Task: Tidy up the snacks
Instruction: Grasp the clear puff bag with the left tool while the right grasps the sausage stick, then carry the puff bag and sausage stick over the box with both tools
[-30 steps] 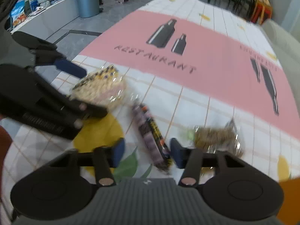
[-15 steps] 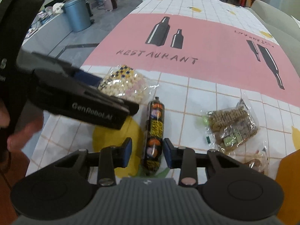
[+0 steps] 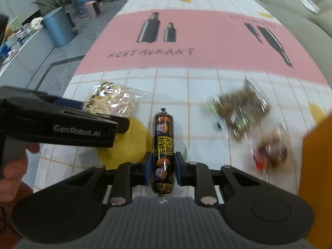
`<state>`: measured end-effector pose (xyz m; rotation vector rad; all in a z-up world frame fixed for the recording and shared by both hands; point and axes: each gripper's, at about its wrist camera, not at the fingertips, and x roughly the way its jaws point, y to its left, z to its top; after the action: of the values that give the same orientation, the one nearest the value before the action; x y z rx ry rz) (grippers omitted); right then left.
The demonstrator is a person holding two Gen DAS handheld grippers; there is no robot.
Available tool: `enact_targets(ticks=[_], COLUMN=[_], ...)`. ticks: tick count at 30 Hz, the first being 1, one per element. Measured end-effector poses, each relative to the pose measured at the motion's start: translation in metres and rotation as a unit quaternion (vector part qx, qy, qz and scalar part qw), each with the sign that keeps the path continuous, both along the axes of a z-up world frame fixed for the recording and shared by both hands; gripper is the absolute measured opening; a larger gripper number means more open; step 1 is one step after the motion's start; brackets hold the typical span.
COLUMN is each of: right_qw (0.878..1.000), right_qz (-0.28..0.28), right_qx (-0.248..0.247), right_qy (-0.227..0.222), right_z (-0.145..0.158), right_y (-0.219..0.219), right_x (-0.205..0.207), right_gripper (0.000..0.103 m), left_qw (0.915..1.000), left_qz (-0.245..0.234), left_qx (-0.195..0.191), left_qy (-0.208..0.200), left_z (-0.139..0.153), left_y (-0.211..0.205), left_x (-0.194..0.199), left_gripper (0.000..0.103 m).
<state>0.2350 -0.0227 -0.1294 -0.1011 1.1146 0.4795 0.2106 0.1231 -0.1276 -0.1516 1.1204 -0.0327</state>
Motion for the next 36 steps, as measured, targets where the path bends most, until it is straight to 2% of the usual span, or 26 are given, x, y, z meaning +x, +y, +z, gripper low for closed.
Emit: enact_targets(ticks=[4,10,14,20,27,29,32,36], right_qw=[1.000,0.999,0.999,0.997,0.988,0.985,0.980,0.976], right_qz=[-0.016,-0.039,-0.035,-0.046,-0.099,-0.115,-0.141,-0.162], right_qx=[-0.002,0.007,0.018,0.046,0.071,0.066,0.053,0.022], right_qy=[0.012,0.029,0.005,-0.047,-0.099,-0.112,-0.128,-0.141], right_z=[0.002,0.009,0.032,0.082,0.129,0.138,0.147,0.150], right_y=[-0.013,-0.034,-0.046,-0.078,-0.140,-0.157,-0.189,-0.230], right_x=[-0.023,-0.051,-0.074,-0.105,-0.128,-0.129,-0.125,-0.116], right_gripper=[0.021,0.020,0.020,0.020,0.021,0.021,0.021,0.021], left_qw=[0.9996,0.9997,0.9991,0.9973,0.9927,0.9901,0.9836,0.9743], left_qz=[0.014,0.008,0.011,0.003,-0.065,-0.089,-0.134,-0.189], left_qx=[-0.022,-0.021,-0.023,-0.040,-0.039,-0.034,-0.046,-0.043], left_qy=[0.008,-0.012,-0.033,-0.062,-0.093,-0.103,-0.112,-0.115], left_z=[0.005,0.031,0.056,0.095,0.139,0.149,0.163,0.170], left_y=[-0.009,-0.029,-0.038,-0.061,-0.116,-0.136,-0.168,-0.213], left_x=[-0.020,-0.052,-0.072,-0.095,-0.096,-0.094,-0.087,-0.073], left_gripper=[0.090,0.090,0.090,0.090,0.090,0.090,0.090,0.090])
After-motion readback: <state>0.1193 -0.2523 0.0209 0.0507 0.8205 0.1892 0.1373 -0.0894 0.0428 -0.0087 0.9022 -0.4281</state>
